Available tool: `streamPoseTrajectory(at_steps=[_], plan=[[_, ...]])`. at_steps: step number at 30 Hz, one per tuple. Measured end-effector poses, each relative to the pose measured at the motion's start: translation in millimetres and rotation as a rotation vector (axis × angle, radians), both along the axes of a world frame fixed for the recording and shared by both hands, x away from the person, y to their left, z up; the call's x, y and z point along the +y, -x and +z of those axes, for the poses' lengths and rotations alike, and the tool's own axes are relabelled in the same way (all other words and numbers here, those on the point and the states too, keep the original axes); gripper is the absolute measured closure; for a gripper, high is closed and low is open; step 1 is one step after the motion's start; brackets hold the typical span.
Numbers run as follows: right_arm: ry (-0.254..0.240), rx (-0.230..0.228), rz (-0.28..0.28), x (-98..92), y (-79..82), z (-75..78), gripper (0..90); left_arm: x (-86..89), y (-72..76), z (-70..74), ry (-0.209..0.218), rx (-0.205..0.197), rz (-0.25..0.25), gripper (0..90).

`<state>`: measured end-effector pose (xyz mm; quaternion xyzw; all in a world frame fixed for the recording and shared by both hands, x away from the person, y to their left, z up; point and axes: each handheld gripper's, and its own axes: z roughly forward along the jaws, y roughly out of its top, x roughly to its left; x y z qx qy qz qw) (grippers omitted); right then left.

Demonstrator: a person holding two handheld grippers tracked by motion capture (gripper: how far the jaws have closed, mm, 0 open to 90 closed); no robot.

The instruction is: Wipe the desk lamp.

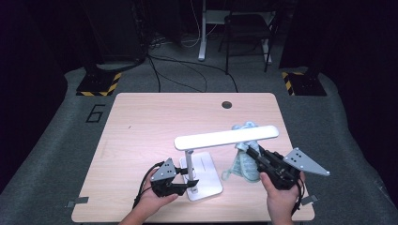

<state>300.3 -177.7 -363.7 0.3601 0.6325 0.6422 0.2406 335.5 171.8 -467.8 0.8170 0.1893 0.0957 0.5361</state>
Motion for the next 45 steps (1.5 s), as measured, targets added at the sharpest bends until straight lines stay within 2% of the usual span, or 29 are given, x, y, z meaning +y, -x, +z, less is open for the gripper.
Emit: streamPoseTrajectory(at_steps=[9, 17, 21, 25, 26, 27, 31, 45], plan=[[-0.001, -0.005, 0.120, 43.8, -1.0, 7.7, 76.5, -0.5, 0.0, -0.5, 0.006, 0.005, 0.001, 51.4], [0.024, -0.019, 0.207, 68.3, 2.9, 11.4, 76.4, -1.4, 0.4, -1.2, 0.007, -0.002, 0.006, 51.3], [0.035, -0.034, 0.239, 71.8, 9.5, 11.1, 76.4, -1.4, 0.2, -1.4, 0.010, 0.000, 0.006, 51.3], [0.037, -0.026, 0.267, 71.4, 18.9, 12.8, 76.4, -2.0, 0.6, -1.7, 0.022, 0.008, 0.010, 51.2], [0.037, -0.042, 0.274, 71.0, 19.9, 13.5, 76.4, -1.9, 0.5, -1.7, 0.023, 0.009, 0.009, 51.1], [0.034, -0.028, 0.284, 70.4, 22.9, 14.8, 76.4, -2.0, 0.7, -1.9, 0.025, 0.014, 0.012, 51.1], [0.032, -0.047, 0.309, 69.2, 28.5, 21.7, 76.4, -2.1, 0.6, -2.1, 0.028, 0.019, 0.015, 50.9], [0.030, -0.049, 0.346, 70.2, 34.3, 30.2, 76.4, -2.0, 0.1, -2.7, 0.031, 0.019, 0.017, 50.7]])
